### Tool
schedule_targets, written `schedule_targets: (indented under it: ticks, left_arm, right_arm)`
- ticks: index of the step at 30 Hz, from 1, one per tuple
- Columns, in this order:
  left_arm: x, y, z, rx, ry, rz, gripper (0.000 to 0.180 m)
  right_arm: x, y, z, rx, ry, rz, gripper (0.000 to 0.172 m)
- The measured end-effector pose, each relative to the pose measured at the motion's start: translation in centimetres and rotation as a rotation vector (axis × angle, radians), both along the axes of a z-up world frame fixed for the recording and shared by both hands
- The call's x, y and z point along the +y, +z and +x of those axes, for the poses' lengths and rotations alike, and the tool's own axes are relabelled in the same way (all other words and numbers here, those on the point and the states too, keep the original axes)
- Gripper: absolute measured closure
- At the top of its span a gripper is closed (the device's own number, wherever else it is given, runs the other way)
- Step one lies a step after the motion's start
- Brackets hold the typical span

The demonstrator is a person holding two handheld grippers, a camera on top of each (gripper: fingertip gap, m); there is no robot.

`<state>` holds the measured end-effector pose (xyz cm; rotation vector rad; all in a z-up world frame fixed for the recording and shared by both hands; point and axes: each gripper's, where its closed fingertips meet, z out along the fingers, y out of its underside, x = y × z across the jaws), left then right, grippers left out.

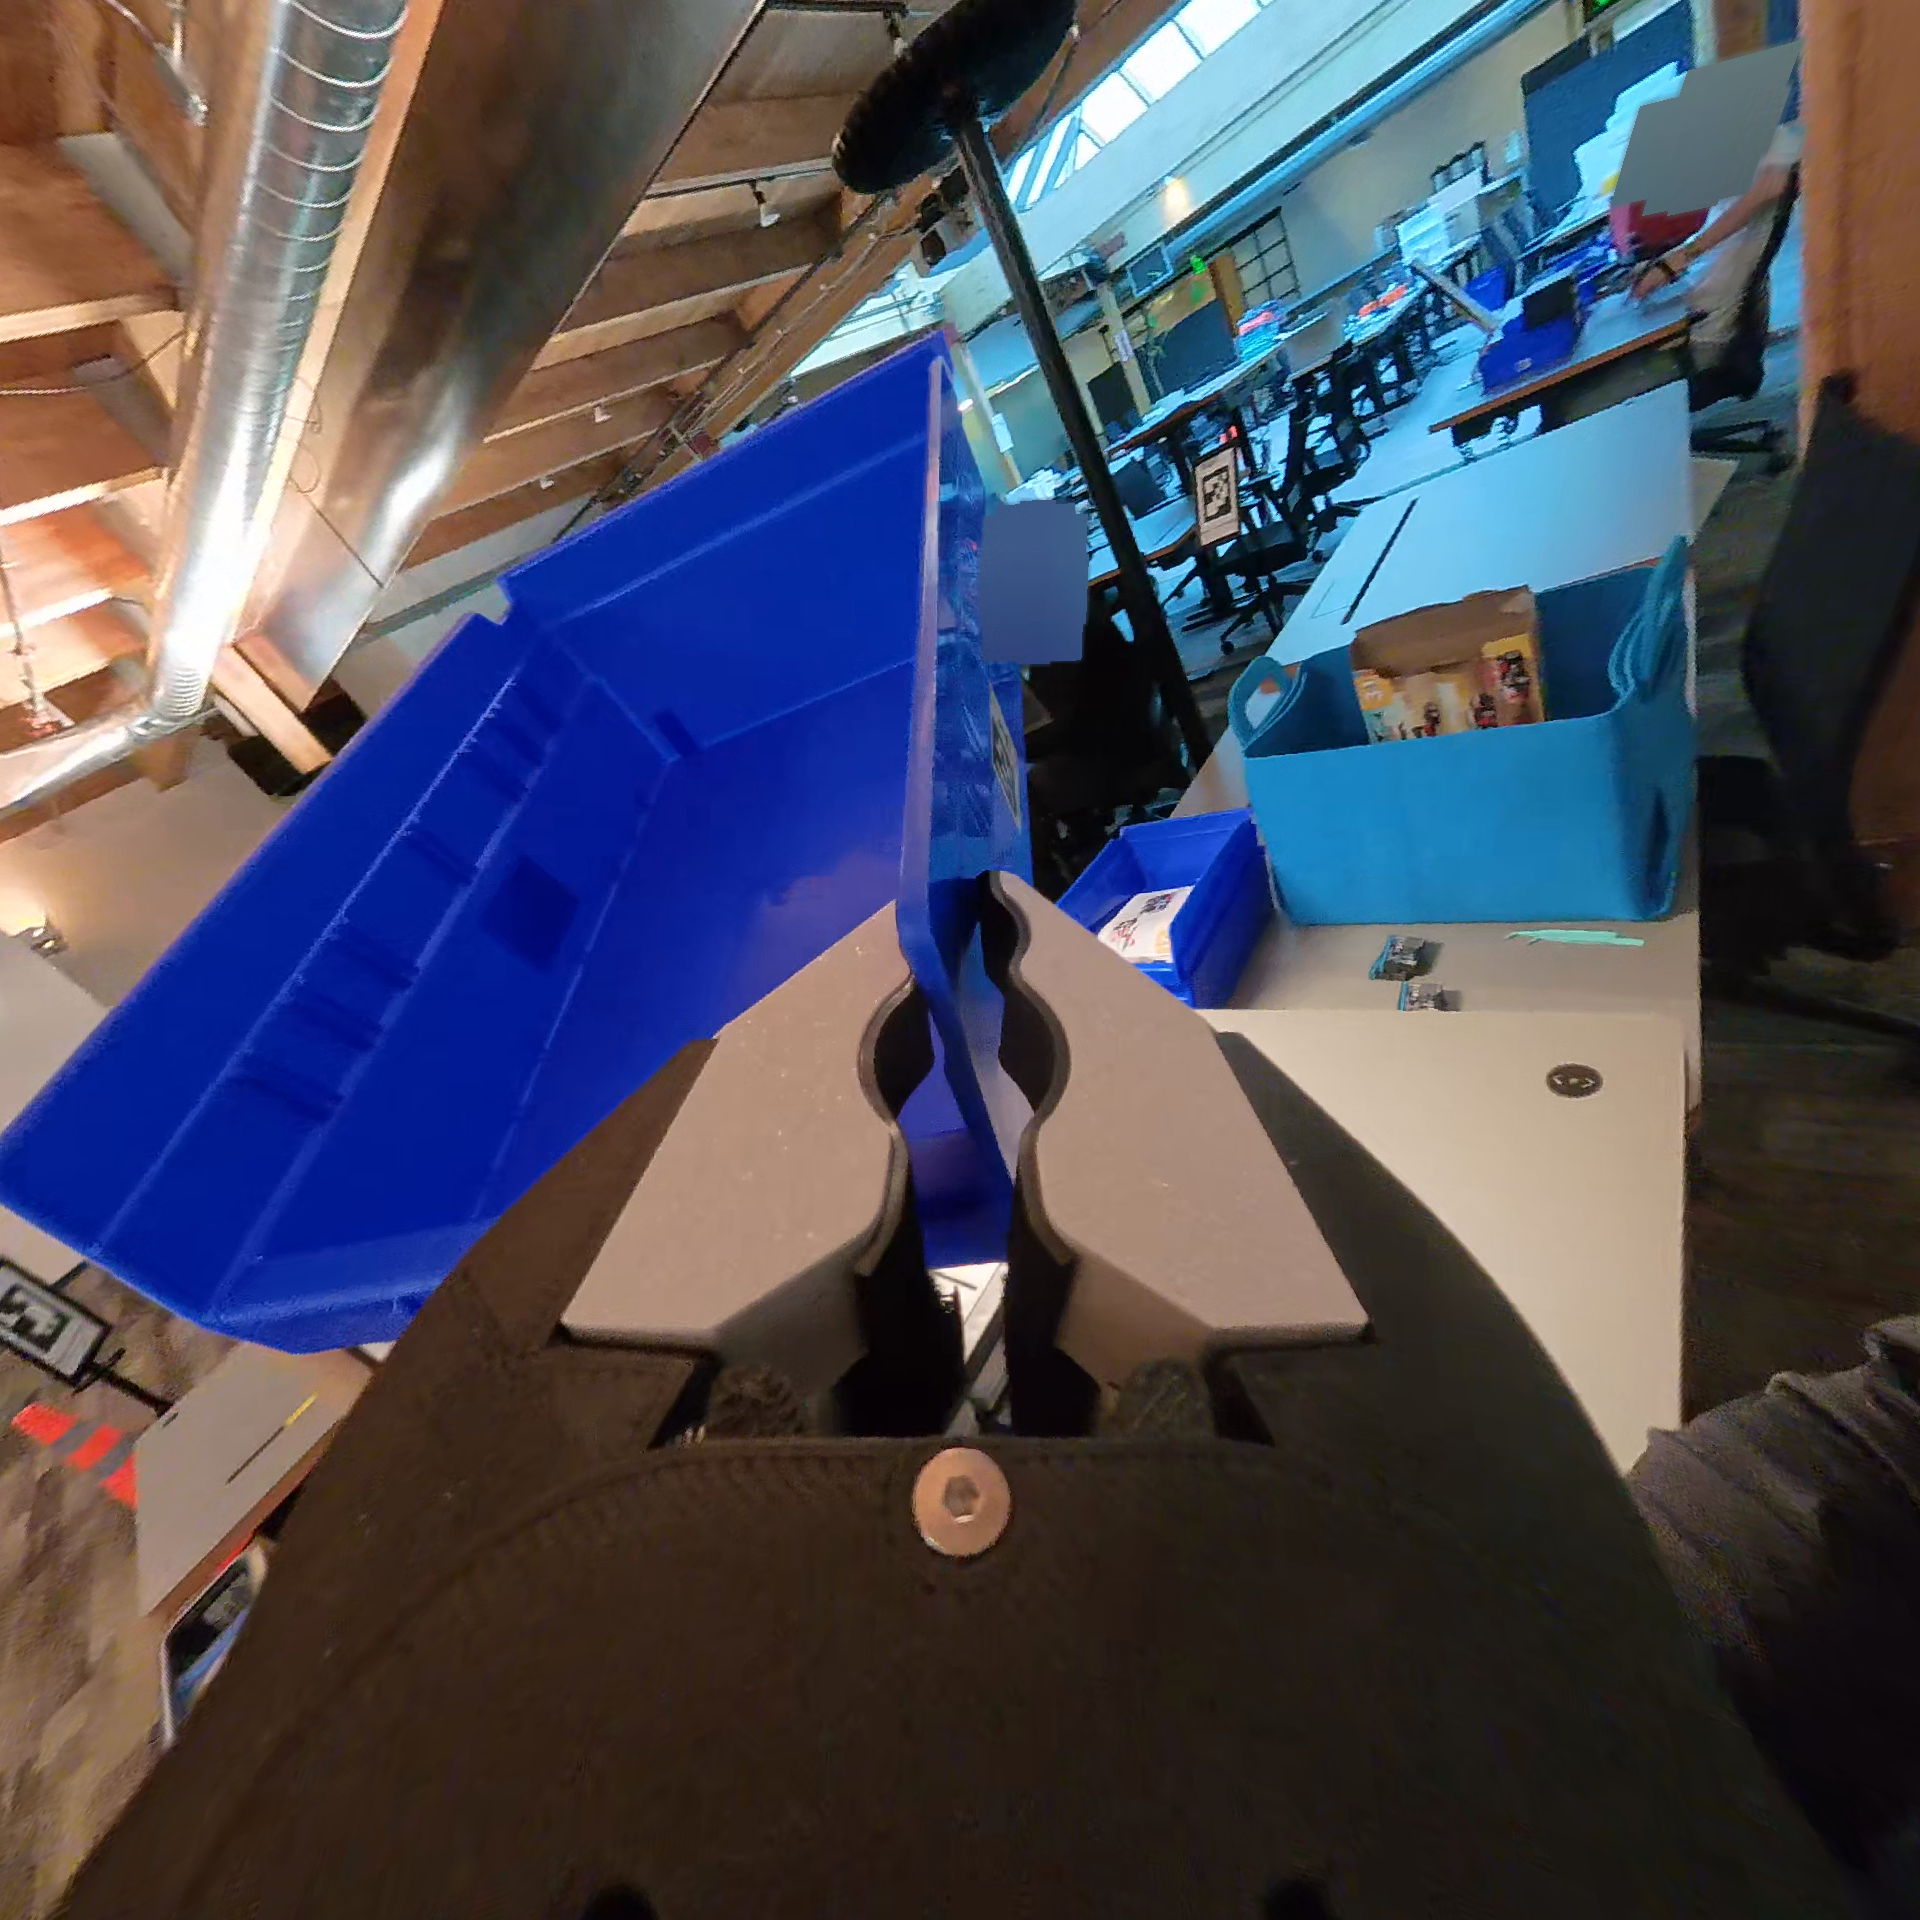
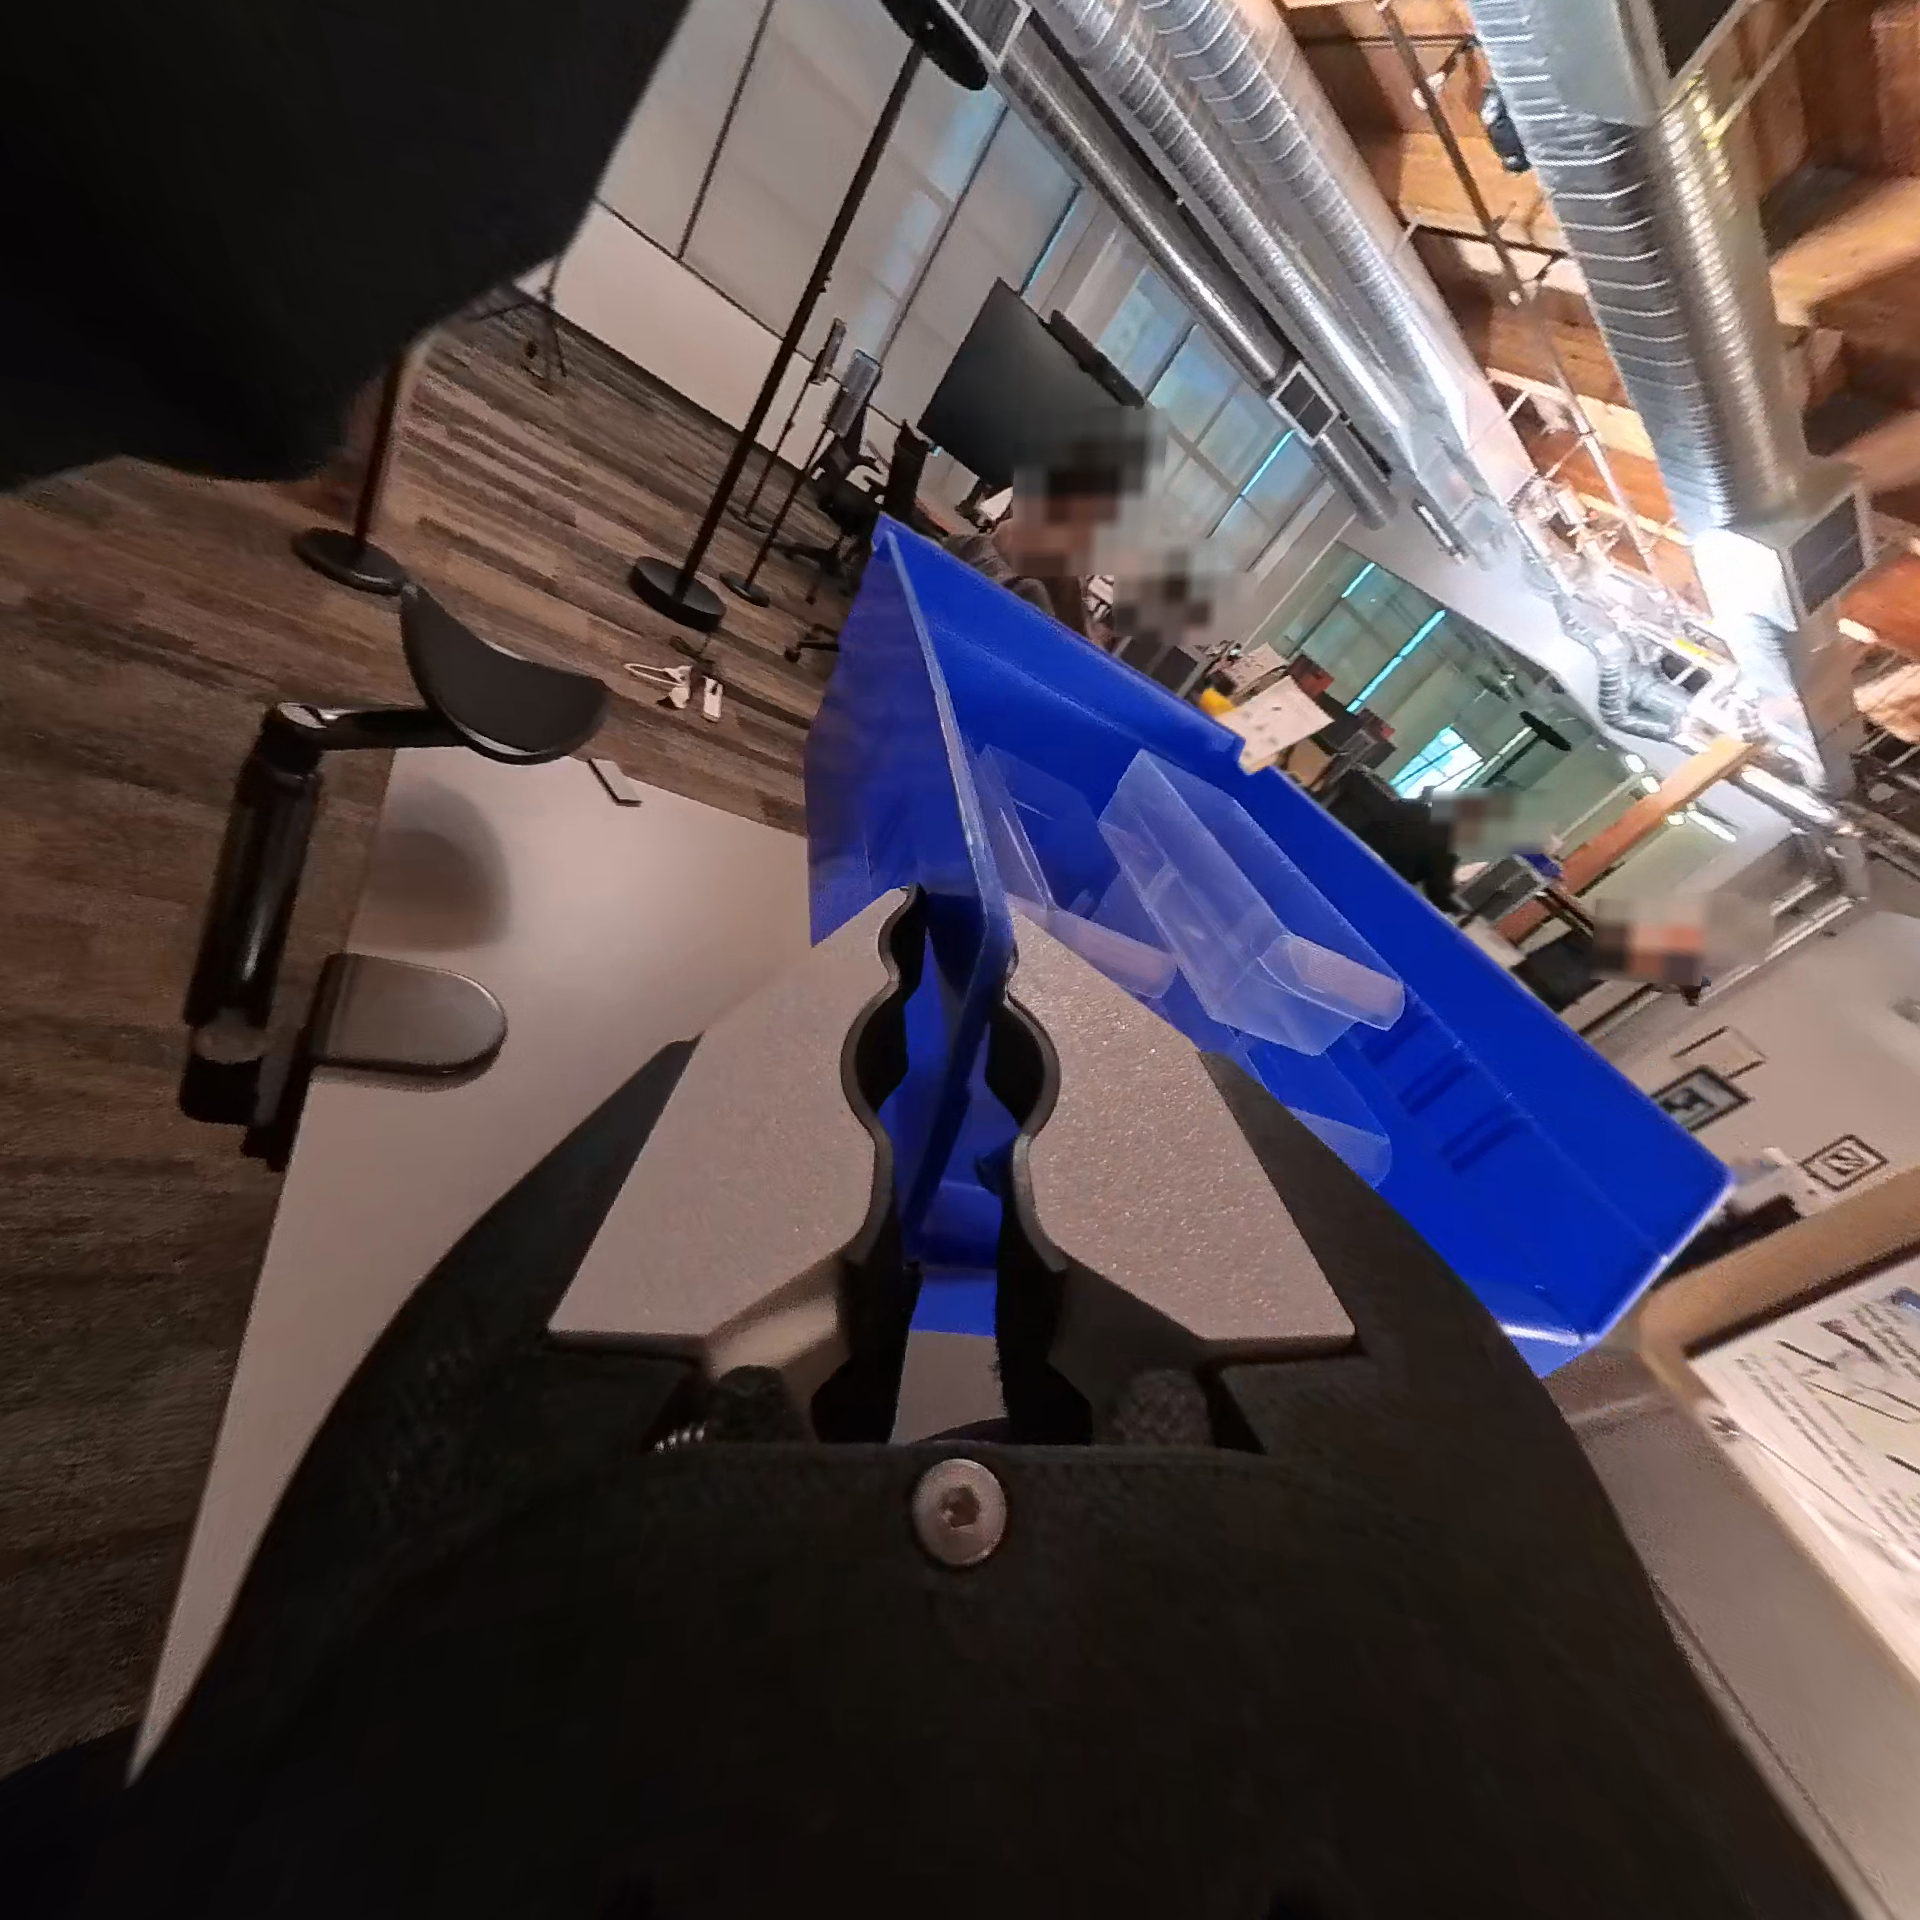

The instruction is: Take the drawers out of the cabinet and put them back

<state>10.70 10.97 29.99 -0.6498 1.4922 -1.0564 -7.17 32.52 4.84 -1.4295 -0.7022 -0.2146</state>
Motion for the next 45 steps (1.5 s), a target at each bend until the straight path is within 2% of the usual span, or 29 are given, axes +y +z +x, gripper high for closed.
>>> schedule_targets:
  ticks: [6, 15, 20, 22, 26, 31, 36, 40, 45]
  left_arm:
    - [-1.7, -0.9, -0.1, 0.011, -0.031, -0.003, 0.178]
    - [-2.4, -2.1, -0.1, 0.009, -0.031, -0.004, 0.178]
    - [-3.1, -2.8, 0.3, 0.018, -0.053, -0.017, 0.178]
    - [-3.3, -3.0, 0.4, 0.023, -0.061, -0.017, 0.178]
    - [-3.4, -3.2, 0.6, 0.032, -0.072, -0.030, 0.178]
    - [-3.0, -4.3, 1.2, 0.048, -0.083, -0.059, 0.178]
    - [-3.5, -7.6, 3.2, 0.077, -0.147, -0.079, 0.178]
    - [-5.7, -12.9, 6.1, 0.116, -0.244, -0.131, 0.178]
    - [-9.4, -21.8, 10.3, 0.191, -0.337, -0.225, 0.179]
  right_arm:
    - [0.9, -3.6, -1.6, 0.000, 0.044, -0.080, 0.164]
    - [3.9, -11.8, -3.3, -0.009, 0.028, -0.213, 0.163]
    - [4.5, -13.5, -3.8, 0.001, 0.001, -0.199, 0.161]
    - [3.9, -13.4, -4.1, 0.005, 0.021, -0.168, 0.161]
    - [2.2, -13.0, -4.5, 0.009, 0.061, -0.179, 0.145]
    - [-2.4, -12.6, -2.1, 0.077, 0.068, -0.219, 0.138]
    - [-10.6, -13.1, 3.8, 0.233, 0.026, -0.231, 0.138]
    - [-18.1, -13.0, 7.6, 0.357, -0.015, -0.194, 0.139]
    - [-25.4, -13.2, 8.9, 0.422, -0.038, -0.154, 0.140]
